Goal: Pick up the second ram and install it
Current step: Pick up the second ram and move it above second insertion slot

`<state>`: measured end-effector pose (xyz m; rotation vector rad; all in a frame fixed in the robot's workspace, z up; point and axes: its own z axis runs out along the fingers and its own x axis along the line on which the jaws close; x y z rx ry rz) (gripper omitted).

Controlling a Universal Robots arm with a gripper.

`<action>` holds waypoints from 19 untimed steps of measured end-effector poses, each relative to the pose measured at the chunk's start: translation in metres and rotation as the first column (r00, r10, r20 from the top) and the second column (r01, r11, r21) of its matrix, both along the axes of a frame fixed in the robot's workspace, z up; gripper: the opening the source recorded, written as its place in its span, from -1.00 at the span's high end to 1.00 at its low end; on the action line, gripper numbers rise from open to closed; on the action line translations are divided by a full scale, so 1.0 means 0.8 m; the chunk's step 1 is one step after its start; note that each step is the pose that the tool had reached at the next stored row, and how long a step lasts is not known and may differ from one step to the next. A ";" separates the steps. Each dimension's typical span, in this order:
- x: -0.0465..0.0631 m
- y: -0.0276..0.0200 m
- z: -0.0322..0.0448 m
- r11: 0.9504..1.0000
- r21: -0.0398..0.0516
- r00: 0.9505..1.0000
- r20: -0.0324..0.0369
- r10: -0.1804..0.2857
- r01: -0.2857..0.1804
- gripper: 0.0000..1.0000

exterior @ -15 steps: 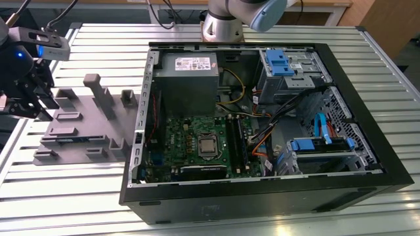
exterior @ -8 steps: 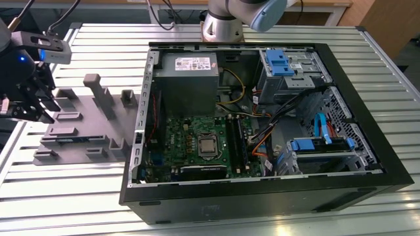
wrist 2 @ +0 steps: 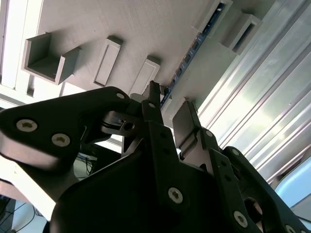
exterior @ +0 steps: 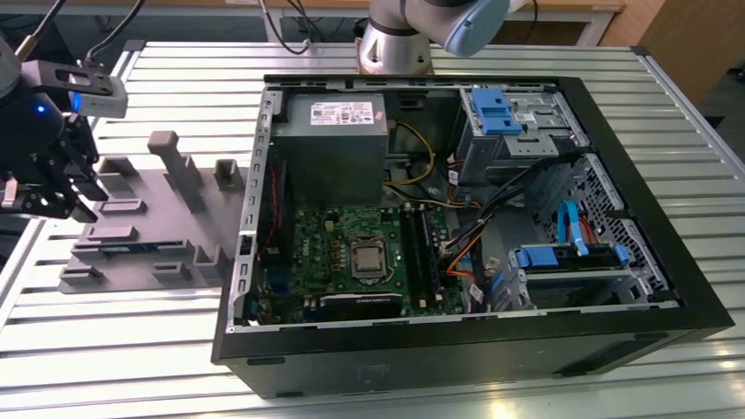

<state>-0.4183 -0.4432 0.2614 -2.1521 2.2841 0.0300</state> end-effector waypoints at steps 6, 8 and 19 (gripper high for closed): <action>0.000 -0.0012 -0.0029 1.000 0.000 1.000 0.000 0.000 0.000 0.23; 0.000 -0.0021 -0.0052 1.000 0.000 1.000 0.000 0.000 0.000 0.23; 0.000 -0.0037 -0.0105 1.000 0.000 1.000 0.000 0.000 0.000 0.23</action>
